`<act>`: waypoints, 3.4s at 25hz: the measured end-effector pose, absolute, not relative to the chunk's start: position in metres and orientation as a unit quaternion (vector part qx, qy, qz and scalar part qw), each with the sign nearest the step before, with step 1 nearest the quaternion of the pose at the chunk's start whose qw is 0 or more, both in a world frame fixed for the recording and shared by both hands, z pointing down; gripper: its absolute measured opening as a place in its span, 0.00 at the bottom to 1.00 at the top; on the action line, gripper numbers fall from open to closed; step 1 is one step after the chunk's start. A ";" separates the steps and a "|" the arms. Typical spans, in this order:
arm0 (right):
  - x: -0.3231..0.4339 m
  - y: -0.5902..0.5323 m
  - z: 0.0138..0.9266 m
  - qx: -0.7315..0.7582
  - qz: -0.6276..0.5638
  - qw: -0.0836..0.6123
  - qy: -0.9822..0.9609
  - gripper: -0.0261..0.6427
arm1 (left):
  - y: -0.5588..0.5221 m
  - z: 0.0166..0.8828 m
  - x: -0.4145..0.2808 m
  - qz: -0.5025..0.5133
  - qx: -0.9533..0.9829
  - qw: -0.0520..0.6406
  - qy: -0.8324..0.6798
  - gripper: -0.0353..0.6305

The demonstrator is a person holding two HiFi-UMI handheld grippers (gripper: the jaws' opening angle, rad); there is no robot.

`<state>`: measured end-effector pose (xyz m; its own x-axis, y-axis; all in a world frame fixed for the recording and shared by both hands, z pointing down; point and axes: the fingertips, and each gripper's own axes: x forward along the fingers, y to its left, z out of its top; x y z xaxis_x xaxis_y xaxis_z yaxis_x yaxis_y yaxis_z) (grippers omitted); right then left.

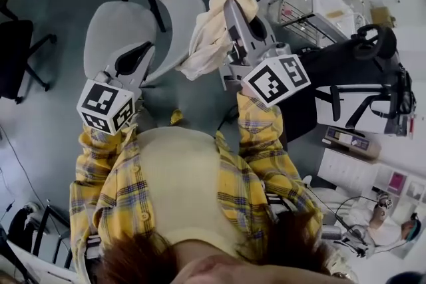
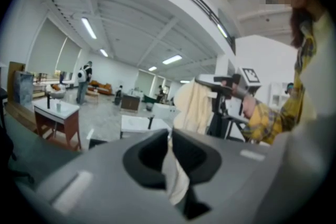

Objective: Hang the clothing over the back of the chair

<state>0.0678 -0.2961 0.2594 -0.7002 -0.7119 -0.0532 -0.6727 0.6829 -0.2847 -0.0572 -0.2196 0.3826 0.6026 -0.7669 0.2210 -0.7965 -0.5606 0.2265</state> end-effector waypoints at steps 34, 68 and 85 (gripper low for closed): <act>-0.157 -0.323 0.507 -0.348 -0.236 -0.171 0.891 0.08 | -0.286 0.454 -0.189 0.102 0.888 0.228 -0.387 0.09; -0.040 -0.291 0.488 -0.383 -0.191 -0.222 0.876 0.30 | -0.298 0.452 -0.090 0.087 0.894 0.254 -0.358 0.10; 0.074 -0.286 0.462 -0.501 -0.215 -0.149 0.825 0.19 | -0.292 0.445 -0.041 0.099 0.907 0.250 -0.324 0.09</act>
